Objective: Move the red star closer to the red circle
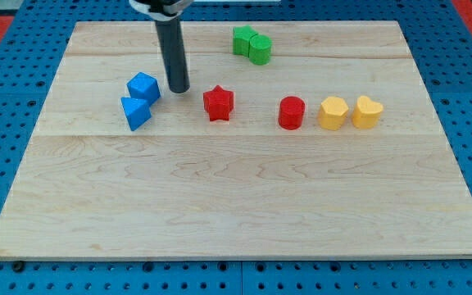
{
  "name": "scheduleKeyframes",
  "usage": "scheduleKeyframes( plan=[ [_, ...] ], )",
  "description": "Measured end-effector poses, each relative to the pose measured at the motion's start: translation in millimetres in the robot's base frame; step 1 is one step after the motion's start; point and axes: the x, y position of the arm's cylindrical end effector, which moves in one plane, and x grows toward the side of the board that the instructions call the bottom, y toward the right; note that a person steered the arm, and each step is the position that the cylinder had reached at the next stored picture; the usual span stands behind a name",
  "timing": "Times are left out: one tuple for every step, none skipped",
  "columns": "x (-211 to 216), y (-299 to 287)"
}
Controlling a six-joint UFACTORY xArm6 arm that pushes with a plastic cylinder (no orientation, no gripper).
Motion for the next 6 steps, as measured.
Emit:
scheduleKeyframes(
  plan=[
    [8, 13],
    [31, 19],
    [49, 39],
    [64, 38],
    [71, 38],
    [71, 39]
  ],
)
